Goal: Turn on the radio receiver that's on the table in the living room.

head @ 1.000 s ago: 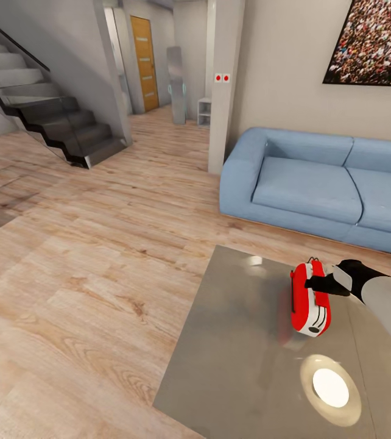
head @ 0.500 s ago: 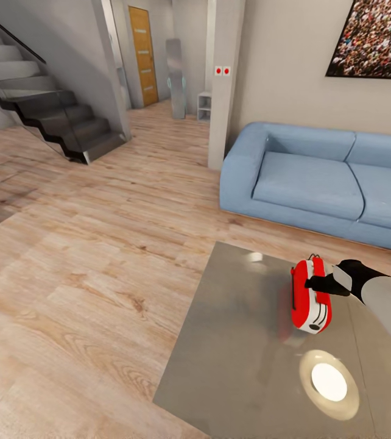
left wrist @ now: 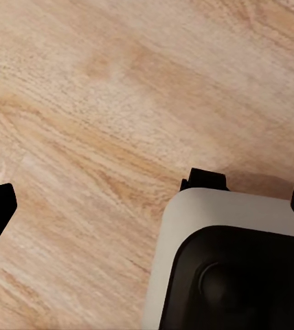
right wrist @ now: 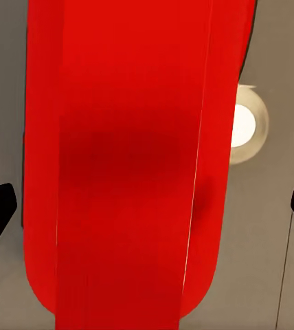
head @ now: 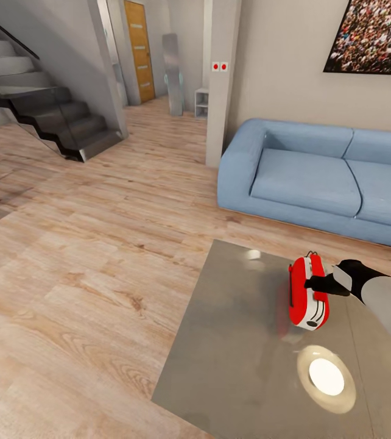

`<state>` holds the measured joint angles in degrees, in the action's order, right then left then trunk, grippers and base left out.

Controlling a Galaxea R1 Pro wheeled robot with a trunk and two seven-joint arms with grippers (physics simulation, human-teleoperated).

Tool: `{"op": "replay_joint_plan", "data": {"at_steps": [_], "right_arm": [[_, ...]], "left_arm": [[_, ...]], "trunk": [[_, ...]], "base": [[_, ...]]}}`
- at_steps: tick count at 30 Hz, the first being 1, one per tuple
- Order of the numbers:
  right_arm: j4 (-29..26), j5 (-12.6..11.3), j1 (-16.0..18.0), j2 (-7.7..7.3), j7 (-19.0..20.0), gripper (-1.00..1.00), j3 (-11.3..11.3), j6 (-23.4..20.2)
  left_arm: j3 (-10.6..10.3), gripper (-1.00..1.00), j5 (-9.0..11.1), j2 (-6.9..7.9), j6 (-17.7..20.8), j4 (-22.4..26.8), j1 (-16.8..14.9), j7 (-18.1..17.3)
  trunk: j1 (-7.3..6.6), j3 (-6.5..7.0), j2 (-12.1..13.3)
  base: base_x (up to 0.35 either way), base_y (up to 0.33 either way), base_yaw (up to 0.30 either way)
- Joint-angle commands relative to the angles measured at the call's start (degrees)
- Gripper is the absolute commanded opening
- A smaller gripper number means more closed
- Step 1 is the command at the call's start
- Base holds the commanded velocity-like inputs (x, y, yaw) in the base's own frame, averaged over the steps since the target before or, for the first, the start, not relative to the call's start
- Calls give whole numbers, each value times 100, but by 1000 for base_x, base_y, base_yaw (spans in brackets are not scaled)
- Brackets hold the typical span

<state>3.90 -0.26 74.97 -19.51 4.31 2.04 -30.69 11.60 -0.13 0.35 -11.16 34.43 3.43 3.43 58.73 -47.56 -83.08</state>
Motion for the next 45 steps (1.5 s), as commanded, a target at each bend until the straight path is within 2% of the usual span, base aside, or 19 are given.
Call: {"op": "replay_joint_plan", "data": {"at_steps": [1,9,10,45], "right_arm": [[-1,0,0,0,0,100,1,0],[4,0,-5,0,3,100,1,75],[4,0,-6,2,7,-100,0,85],[-2,0,-61,25,11,-100,-2,98]], "left_arm": [[0,100,1,0,0,1,0,0],[0,100,0,0,0,1,0,0],[0,100,0,0,0,2,0,0],[-13,100,30,-53,-9,3,0,-20]], "trunk": [[0,0,0],[0,-1,0],[0,-1,0],[0,-1,0]], "base": [[0,0,-2],[0,0,0],[0,0,0],[0,0,0]]}}
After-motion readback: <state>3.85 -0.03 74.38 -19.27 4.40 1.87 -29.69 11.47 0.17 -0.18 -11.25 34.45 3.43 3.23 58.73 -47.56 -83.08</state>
